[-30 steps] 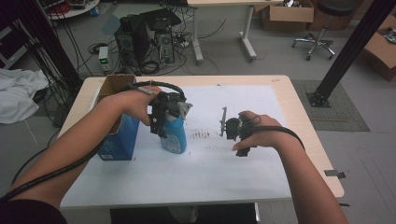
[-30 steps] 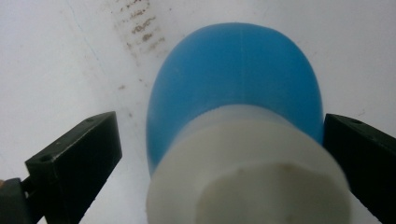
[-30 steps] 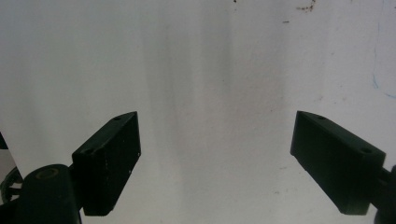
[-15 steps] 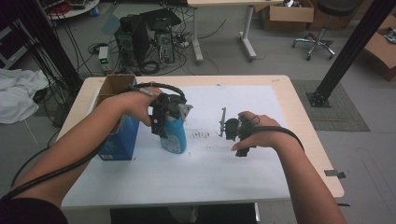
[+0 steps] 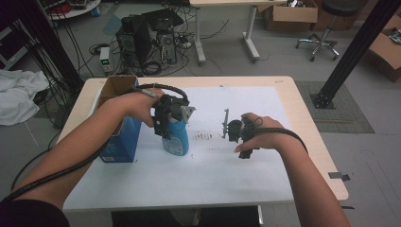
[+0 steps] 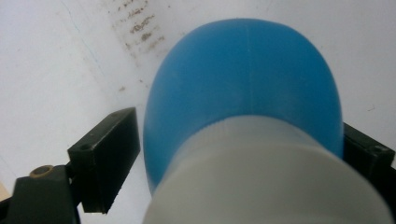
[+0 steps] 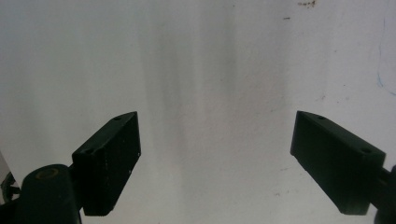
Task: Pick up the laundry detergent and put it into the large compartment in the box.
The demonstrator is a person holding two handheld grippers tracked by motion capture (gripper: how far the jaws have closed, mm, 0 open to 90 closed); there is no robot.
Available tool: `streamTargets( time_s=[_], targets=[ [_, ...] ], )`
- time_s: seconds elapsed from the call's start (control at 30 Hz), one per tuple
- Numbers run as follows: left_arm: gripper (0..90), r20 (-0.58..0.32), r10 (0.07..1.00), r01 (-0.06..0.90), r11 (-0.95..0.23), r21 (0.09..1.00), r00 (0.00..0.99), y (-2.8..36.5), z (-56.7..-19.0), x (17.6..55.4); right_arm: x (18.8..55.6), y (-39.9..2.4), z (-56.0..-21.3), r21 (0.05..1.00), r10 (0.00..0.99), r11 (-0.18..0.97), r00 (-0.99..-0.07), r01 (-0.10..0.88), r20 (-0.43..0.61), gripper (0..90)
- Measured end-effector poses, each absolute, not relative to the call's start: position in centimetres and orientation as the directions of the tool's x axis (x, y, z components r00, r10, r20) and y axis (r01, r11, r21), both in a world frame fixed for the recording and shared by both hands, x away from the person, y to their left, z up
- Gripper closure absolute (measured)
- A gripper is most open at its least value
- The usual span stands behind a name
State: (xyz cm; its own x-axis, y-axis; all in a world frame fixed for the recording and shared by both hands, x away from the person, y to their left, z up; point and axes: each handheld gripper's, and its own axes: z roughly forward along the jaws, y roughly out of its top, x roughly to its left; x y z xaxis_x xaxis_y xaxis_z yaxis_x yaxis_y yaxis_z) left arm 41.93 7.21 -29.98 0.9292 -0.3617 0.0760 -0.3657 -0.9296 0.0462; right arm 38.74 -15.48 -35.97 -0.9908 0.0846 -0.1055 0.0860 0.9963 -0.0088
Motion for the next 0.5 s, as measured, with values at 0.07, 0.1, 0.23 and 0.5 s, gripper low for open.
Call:
streamTargets(
  time_s=[0.07,0.1,0.23,0.5],
  targets=[
    [15.7,0.079,-0.363,-0.367,-0.929,0.044,0.929,7.17,-29.96,41.94,38.68,-15.43,-35.99,-0.009,0.084,0.996,-0.991,0.085,-0.103,16.2],
    [15.8,0.08,-0.362,-0.367,-0.929,0.045,0.929,7.17,-29.96,41.94,38.67,-15.41,-35.97,-0.009,0.083,0.996,-0.991,0.085,-0.106,16.2],
    [17.2,0.079,-0.362,-0.366,-0.93,0.037,0.929,7.19,-30.02,42.0,38.69,-15.4,-35.93,-0.009,0.085,0.996,-0.991,0.087,-0.105,16.2],
    [21.5,0.076,-0.364,-0.367,-0.929,0.037,0.928,7.3,-30.12,42.07,38.8,-15.38,-36.07,-0.02,0.085,0.996,-0.991,0.087,-0.104,16.2]
  ],
)
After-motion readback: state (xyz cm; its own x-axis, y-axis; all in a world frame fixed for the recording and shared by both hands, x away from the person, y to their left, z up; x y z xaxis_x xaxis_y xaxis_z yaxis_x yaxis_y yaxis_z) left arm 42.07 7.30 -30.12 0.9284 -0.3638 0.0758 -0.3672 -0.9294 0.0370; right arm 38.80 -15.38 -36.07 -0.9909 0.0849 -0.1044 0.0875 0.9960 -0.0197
